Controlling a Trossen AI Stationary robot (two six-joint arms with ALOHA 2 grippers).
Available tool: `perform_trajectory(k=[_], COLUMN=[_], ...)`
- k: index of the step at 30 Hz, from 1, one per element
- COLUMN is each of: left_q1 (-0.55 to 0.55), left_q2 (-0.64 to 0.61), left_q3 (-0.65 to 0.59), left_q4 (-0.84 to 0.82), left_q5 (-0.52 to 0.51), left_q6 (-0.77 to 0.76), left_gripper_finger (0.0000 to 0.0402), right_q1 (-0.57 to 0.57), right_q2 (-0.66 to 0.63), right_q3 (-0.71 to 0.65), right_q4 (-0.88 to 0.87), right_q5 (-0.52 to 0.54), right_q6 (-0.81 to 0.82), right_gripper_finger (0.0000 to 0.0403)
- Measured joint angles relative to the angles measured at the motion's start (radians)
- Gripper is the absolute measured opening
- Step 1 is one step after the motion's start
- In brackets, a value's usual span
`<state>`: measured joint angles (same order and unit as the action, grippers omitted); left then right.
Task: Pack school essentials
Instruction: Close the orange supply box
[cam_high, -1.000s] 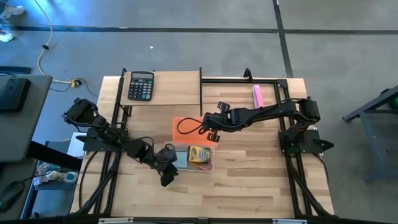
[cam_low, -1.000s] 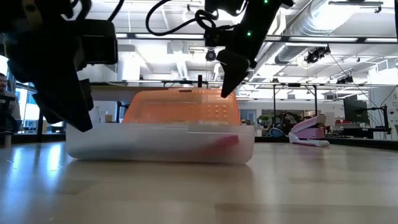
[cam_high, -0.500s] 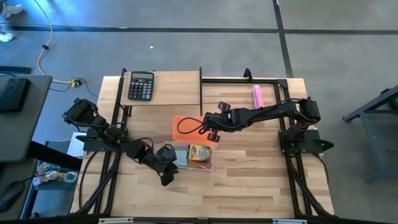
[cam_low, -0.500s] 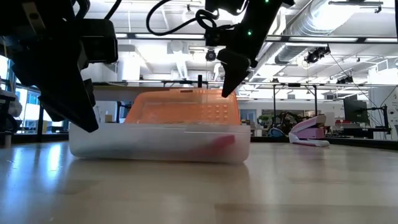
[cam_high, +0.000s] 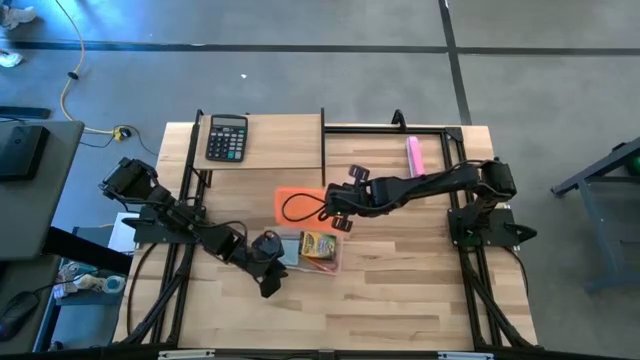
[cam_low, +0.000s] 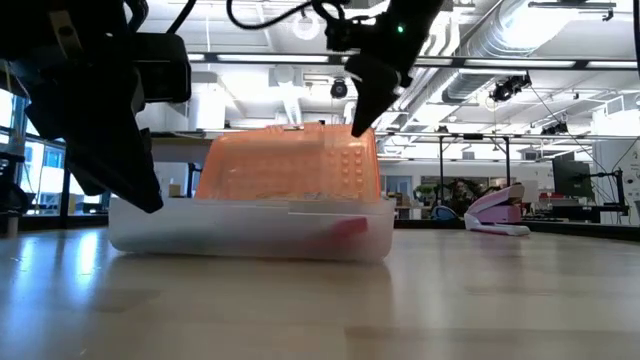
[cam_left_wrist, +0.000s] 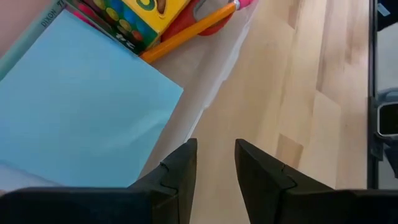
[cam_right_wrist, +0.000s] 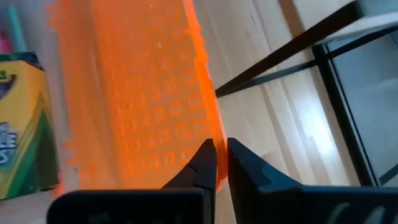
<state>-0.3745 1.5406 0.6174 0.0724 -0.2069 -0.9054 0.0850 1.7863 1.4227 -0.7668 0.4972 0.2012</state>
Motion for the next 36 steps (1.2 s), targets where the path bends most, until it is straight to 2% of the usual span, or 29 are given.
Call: perform_trajectory(k=[11, 23, 36], left_q1=[0.002, 0.002, 0.034], left_q2=[0.001, 0.001, 0.002], left_q3=[-0.001, -0.001, -0.001], left_q4=[-0.002, -0.001, -0.001], left_q5=[-0.042, -0.075, -0.084], left_q6=[-0.011, -0.052, -0.061], left_gripper_finger=[0.0101, 0.0101, 0.0101], right_q1=[0.012, 0.050, 0.082], right_q2=[0.000, -0.002, -0.002], right_q3=[0.032, 0.033, 0.092], right_q4=[-0.048, -0.046, -0.067], right_q5=[-0.027, -0.036, -0.084], right_q6=[-0.002, -0.062, -0.043], right_gripper_finger=[0.0012, 0.0060, 0.0064])
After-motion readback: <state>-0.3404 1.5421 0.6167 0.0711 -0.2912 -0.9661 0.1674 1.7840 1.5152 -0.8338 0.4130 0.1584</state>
